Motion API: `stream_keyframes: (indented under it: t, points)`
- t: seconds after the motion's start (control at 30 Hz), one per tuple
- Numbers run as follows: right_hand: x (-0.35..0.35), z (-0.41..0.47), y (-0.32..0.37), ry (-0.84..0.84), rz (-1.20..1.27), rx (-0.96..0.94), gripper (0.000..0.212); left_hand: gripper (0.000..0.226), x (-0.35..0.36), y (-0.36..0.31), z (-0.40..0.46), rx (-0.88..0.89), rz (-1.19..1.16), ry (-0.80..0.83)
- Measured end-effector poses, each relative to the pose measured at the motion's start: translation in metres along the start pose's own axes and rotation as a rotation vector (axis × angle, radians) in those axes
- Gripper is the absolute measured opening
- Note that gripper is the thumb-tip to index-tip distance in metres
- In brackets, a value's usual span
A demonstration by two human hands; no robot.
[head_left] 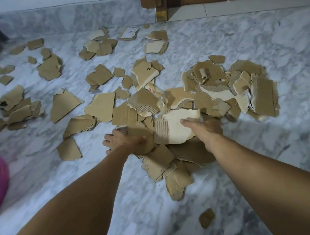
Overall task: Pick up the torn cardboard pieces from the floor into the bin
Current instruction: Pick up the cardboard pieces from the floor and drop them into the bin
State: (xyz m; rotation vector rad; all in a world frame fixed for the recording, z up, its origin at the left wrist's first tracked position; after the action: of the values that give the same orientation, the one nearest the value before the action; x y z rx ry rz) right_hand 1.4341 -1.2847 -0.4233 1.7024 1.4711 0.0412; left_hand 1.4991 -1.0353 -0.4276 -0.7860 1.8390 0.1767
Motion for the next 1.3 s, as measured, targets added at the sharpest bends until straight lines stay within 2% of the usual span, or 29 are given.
stream_keyframes:
  t: [0.1, 0.17, 0.27, 0.37, 0.4, 0.53, 0.7, 0.87, 0.97, 1.1, 1.3]
  points:
    - [0.014, 0.008, 0.003, 0.143, 0.026, 0.026, 0.066, 0.098, 0.000, 0.000, 0.000, 0.014, 0.073, 0.027]
    - [0.024, 0.012, 0.004, 0.217, 0.026, 0.072, 0.074, 0.093, -0.002, -0.004, -0.002, 0.061, 0.084, 0.040]
    - [0.031, 0.014, 0.004, 0.168, 0.003, 0.065, 0.082, 0.086, -0.002, -0.010, -0.004, 0.097, 0.034, 0.037]
    - [0.036, 0.017, 0.003, 0.131, 0.012, 0.038, 0.077, 0.085, 0.003, -0.004, 0.002, 0.022, -0.286, 0.183]
    - [0.037, 0.016, 0.004, 0.143, 0.009, 0.032, 0.077, 0.083, 0.002, -0.002, 0.002, 0.018, -0.327, 0.224]
    - [0.035, 0.014, 0.004, 0.191, -0.008, 0.004, 0.081, 0.066, -0.006, 0.002, -0.004, 0.029, -0.366, 0.334]
    - [0.027, 0.002, 0.011, 0.247, 0.007, -0.045, 0.057, 0.067, -0.026, 0.003, -0.007, 0.026, -0.415, 0.434]
    - [0.013, -0.019, 0.047, 0.268, 0.047, -0.130, 0.058, 0.067, -0.074, 0.010, -0.004, 0.037, -0.485, 0.371]
    - [0.004, -0.039, 0.074, 0.251, 0.037, -0.202, 0.055, 0.059, -0.111, 0.013, -0.007, 0.068, -0.515, 0.327]
    - [0.001, -0.095, 0.122, 0.255, 0.047, -0.285, 0.041, 0.061, -0.191, 0.026, -0.017, 0.108, -0.576, 0.223]
    - [0.014, -0.192, 0.197, 0.242, 0.077, -0.433, 0.045, 0.055, -0.316, 0.057, -0.037, 0.213, -0.605, 0.107]
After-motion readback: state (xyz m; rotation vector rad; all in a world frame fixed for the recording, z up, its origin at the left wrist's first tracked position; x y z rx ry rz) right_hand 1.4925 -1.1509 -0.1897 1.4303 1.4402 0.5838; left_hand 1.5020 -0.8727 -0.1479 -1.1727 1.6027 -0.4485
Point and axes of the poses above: each hand's wrist, its own z-axis towards the middle knuckle, its own x-axis out of the palm, y = z × x, the point moved 4 cm from there along z, towards the middle knuckle, and after that the axes turned 4 degrees about -y, right-handed, at the moved point
